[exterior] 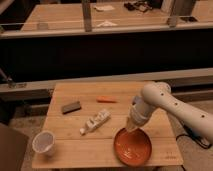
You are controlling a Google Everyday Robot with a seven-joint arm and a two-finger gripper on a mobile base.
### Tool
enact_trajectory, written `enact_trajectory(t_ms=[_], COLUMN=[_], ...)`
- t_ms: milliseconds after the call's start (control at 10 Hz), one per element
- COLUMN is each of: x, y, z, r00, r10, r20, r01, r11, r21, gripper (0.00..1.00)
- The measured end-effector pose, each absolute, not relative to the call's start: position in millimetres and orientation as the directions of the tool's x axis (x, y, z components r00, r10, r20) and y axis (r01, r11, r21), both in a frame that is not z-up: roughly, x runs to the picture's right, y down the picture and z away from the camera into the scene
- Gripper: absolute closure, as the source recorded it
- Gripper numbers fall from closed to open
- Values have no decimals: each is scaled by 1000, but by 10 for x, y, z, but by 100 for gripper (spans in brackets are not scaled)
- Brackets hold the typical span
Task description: Place the bottle in the ceramic bowl
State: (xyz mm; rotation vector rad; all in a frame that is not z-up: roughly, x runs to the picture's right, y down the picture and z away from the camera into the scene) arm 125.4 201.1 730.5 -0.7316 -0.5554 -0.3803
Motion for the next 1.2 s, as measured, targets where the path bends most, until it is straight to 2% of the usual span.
enact_trajectory(t_ms=[200, 500, 600, 700, 800, 900, 1100, 1200], x=[1327, 1325, 1336, 1358, 1346, 1244, 1061, 1059], y=[1988, 1985, 1985, 1983, 1971, 1923, 1865, 1864], z=[7344, 7434, 7462, 7489, 7504, 7531, 7589, 7598], r00=[790, 779, 777, 776, 778, 780, 775, 775], r10=[-135, -149, -148, -145, -149, -151, -161, -161], r20=[598, 609, 612, 613, 610, 607, 611, 611], r01=[511, 531, 534, 533, 536, 536, 546, 547], r11=[683, 674, 671, 670, 662, 662, 658, 656], r21=[-522, -514, -514, -517, -523, -524, -519, -520], gripper=[49, 49, 53, 63, 68, 67, 47, 41])
